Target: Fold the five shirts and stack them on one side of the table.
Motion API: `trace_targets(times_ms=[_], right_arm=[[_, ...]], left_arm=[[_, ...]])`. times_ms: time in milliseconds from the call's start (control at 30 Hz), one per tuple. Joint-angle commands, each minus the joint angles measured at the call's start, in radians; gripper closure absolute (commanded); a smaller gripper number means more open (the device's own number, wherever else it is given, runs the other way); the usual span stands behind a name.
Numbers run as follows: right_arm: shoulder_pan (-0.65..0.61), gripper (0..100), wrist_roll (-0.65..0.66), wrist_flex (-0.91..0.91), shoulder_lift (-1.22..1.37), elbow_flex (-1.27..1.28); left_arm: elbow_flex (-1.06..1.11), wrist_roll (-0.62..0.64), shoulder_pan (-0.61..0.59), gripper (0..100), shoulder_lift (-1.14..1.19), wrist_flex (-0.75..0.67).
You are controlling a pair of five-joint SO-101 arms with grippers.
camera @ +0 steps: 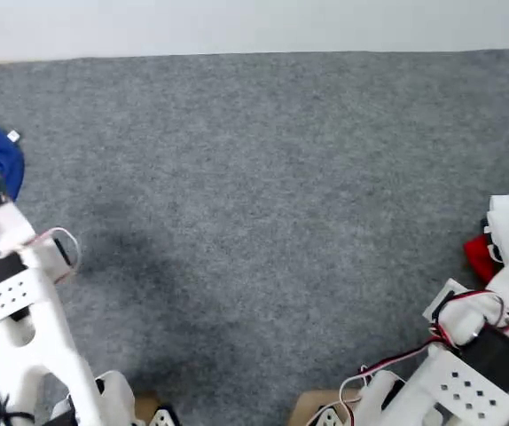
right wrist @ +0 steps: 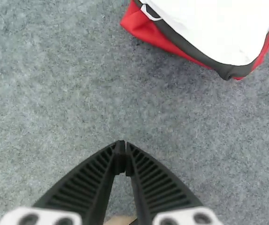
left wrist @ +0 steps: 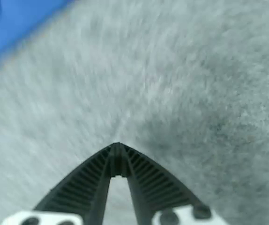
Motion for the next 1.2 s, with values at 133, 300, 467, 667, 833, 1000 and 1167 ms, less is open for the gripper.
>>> trace_targets(times_ms=[133,300,467,667,833,1000,1167], right_arm=[[-0.01,98.8,0.009,-0.008,-0.012,-0.003],[-0.01,98.8,0.009,-0.013,-0.012,-0.003],[-0.01,98.8,0.009,-0.008,-0.012,-0.003],[-0.01,98.8,0.009,-0.005,-0.008,-0.003],[-0.01,98.8,0.009,-0.005,-0.005,-0.002],[-0.01,98.8,0.009,-0.005,-0.004,-0.002],[-0.012,98.8,0.009,-0.005,-0.004,-0.002]], left_arm=[[-0.217,-0.373,-0.087,100,-0.049,0.008],[-0.312,-0.505,-0.155,100,0.018,0.005],[-0.433,-0.626,-0.256,97,0.222,0.032],[-0.699,-0.651,-0.362,86,0.525,0.187],[-0.947,-0.651,-0.41,80,0.75,0.348],[-1.216,-0.651,-0.453,76,0.965,0.496],[-1.48,-0.651,-0.493,76,1.142,0.571]])
